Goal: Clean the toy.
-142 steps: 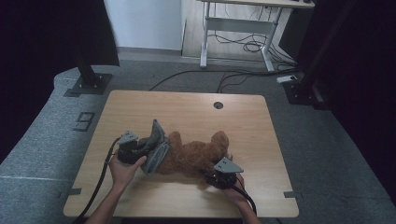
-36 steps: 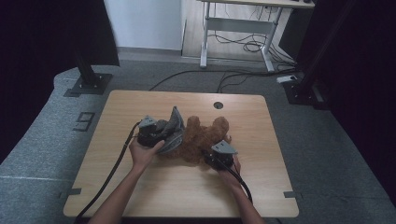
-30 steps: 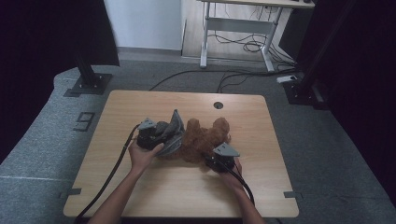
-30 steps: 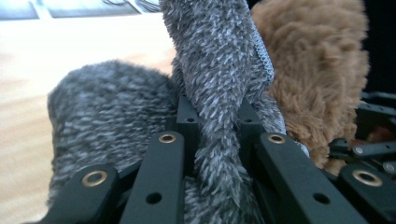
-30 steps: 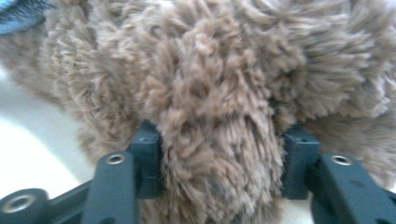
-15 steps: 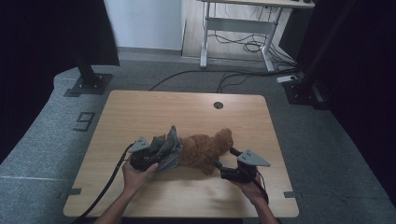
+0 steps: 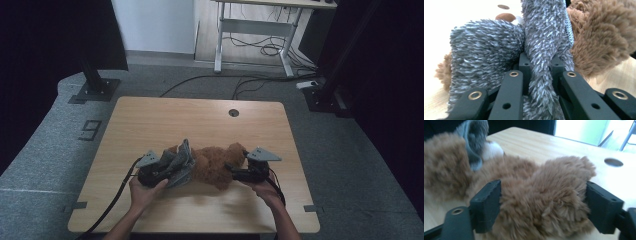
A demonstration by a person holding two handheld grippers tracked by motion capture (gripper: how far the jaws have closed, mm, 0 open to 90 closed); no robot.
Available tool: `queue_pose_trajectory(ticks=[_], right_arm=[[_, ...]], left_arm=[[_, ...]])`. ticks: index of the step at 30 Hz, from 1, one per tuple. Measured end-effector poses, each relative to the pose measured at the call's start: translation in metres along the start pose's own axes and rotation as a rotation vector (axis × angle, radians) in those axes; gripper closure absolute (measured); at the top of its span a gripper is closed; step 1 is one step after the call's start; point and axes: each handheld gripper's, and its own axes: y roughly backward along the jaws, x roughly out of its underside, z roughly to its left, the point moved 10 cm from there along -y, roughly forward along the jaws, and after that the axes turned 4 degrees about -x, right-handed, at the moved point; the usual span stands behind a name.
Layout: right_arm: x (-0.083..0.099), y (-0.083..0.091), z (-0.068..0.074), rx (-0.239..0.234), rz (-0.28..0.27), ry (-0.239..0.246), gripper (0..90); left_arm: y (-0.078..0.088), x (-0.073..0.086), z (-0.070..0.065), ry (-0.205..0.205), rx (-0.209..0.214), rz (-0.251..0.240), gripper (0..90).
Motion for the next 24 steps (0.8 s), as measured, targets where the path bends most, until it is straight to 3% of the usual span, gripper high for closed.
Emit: queue_pose_trajectory(ticks=[4,7,11,17,19,21,24], right_arm=[[0.023,0.019,0.002,-0.016,-0.001,-0.028,24.5],[0.029,0.033,0.003,-0.02,-0.026,-0.046,23.5],[0.011,0.05,-0.003,-0.028,-0.097,-0.073,17.9],[-0.022,0.04,-0.002,-0.046,-0.095,-0.042,15.6],[-0.023,0.034,0.005,-0.083,-0.068,-0.034,17.2],[-0.011,0.023,0.016,-0.12,-0.005,-0.021,20.6],[0.025,0.003,0.037,-0.153,0.121,0.011,21.8]], left_arm=[[0.005,0.006,-0.006,0.0,0.011,-0.004,77.8],[0.007,0.01,-0.01,-0.013,0.013,0.005,77.8],[0.009,0.013,-0.013,-0.015,0.016,0.009,77.8],[0.009,0.014,-0.014,-0.016,0.019,0.013,77.8],[0.009,0.016,-0.015,-0.018,0.022,0.016,77.8],[0.01,0.018,-0.017,-0.021,0.025,0.018,77.8],[0.01,0.02,-0.018,-0.022,0.028,0.022,77.8]])
